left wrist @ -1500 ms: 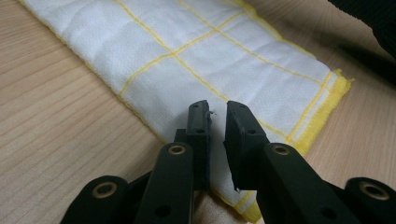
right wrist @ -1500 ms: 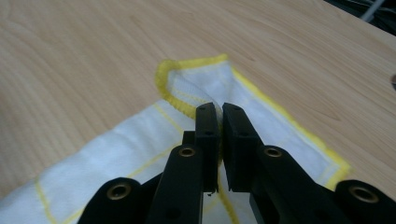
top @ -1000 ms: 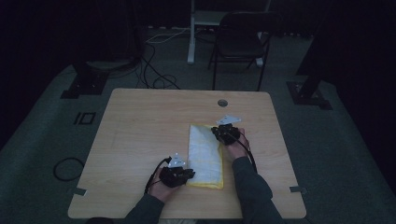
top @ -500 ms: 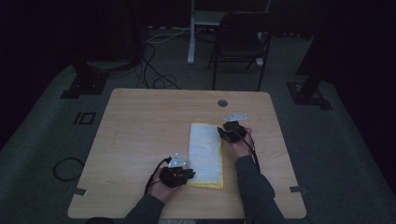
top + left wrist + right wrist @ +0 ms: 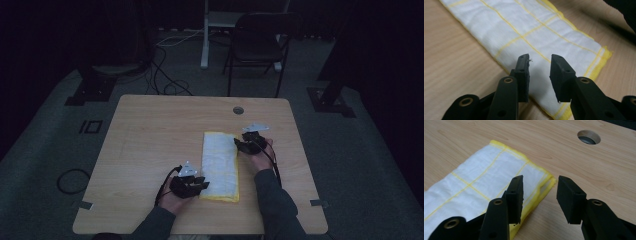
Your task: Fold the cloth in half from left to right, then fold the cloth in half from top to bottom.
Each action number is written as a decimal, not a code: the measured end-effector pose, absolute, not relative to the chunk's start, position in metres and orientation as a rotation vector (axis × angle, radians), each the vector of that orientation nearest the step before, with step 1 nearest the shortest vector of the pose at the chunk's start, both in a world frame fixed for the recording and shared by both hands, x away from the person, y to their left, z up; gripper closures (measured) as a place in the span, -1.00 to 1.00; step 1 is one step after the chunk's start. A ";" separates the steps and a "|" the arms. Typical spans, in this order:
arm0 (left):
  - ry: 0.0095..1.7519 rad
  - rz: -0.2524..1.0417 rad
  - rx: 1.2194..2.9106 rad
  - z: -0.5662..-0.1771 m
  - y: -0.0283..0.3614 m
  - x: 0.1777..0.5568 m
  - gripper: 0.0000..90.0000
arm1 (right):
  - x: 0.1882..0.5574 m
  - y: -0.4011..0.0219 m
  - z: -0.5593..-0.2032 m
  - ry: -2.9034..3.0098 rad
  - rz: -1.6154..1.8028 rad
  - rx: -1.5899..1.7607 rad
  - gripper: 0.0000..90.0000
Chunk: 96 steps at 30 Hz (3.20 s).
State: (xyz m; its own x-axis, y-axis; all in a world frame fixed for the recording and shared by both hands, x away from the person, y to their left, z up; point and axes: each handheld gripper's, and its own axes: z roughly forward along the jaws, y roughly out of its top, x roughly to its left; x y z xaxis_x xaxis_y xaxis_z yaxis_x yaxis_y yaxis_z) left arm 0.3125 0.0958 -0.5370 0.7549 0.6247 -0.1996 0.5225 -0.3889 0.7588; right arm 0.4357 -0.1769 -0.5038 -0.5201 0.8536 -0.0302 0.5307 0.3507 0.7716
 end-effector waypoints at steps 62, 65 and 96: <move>1.112 0.363 1.953 -0.526 0.082 0.464 0.22 | 0.454 -0.175 -0.527 2.207 1.052 1.348 0.19; 1.124 0.358 1.970 -0.531 0.078 0.465 0.22 | 0.458 -0.172 -0.529 2.210 1.040 1.367 0.18; 1.161 0.340 2.029 -0.541 0.061 0.464 0.36 | 0.465 -0.159 -0.537 2.279 0.981 1.357 0.64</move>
